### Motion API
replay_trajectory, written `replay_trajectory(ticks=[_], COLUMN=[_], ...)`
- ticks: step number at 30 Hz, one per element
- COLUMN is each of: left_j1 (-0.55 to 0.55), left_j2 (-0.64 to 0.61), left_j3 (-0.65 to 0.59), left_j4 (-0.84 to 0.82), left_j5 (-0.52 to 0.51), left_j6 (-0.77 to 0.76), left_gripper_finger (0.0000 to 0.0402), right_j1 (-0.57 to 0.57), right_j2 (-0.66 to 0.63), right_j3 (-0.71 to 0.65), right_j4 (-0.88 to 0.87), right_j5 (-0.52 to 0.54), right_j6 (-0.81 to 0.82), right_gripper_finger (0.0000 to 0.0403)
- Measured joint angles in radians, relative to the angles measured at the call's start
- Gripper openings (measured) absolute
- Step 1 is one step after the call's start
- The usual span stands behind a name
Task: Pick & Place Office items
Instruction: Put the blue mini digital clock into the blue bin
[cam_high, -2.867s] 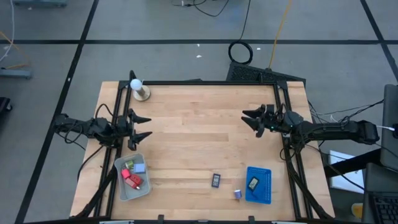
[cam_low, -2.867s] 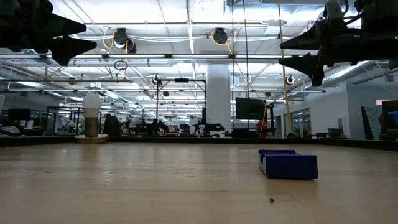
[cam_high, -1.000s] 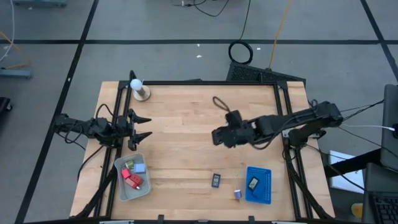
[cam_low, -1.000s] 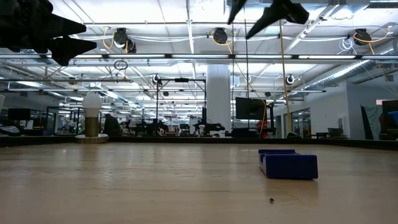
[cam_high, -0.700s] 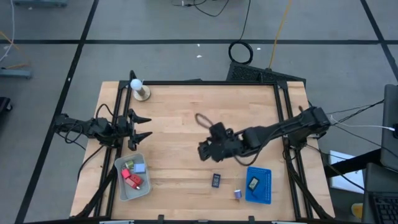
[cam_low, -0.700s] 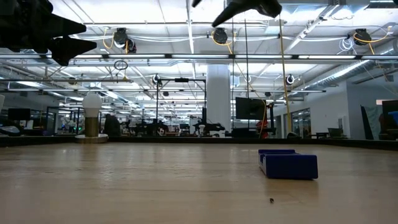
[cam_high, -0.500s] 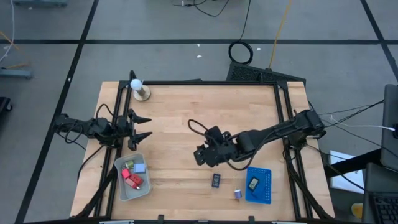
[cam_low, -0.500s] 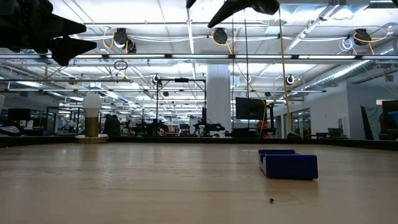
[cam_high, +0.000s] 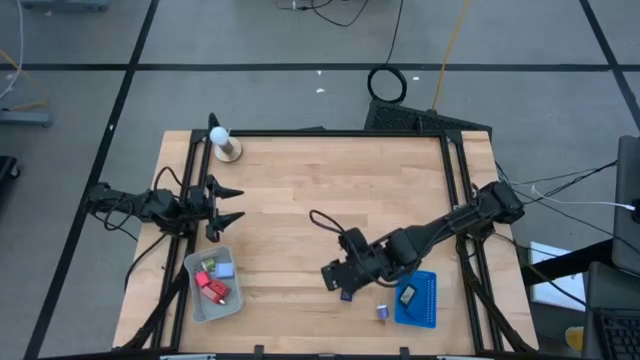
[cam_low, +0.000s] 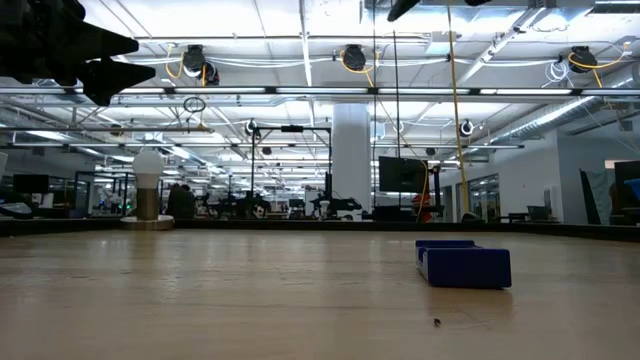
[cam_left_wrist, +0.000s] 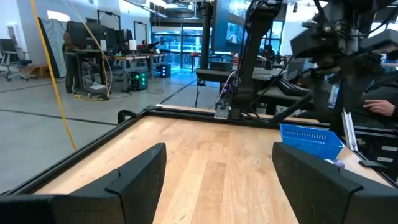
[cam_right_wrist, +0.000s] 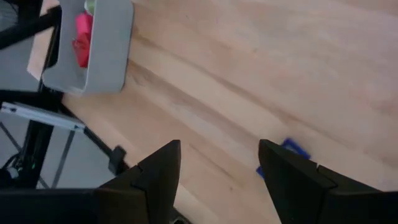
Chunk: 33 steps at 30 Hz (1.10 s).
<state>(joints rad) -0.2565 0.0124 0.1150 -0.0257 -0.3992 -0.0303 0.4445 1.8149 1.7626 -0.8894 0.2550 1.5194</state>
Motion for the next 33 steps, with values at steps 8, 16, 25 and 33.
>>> replay_trajectory(ticks=[8,16,25,33], left_j1=[0.0,0.0,0.0,0.0], left_j2=[0.0,0.0,0.0,0.0], left_j3=[0.0,0.0,0.0,0.0], left_j4=[0.0,0.0,0.0,0.0], left_j5=[0.0,0.0,0.0,0.0], left_j6=[0.0,0.0,0.0,0.0], left_gripper_finger=[0.0294,0.0294,0.0294,0.0294], right_j1=[0.032,0.017,0.023,0.035], right_j2=[0.0,0.0,-0.001,0.0], right_j3=[-0.093,-0.249,-0.409,-0.529], right_j4=[0.046,0.413,0.408,0.631], right_j5=[-0.183,-0.355,-0.078,0.122], right_j6=[0.047,-0.087,0.478,0.531], right_gripper_finger=[0.0216,0.0209,0.0208,0.0208])
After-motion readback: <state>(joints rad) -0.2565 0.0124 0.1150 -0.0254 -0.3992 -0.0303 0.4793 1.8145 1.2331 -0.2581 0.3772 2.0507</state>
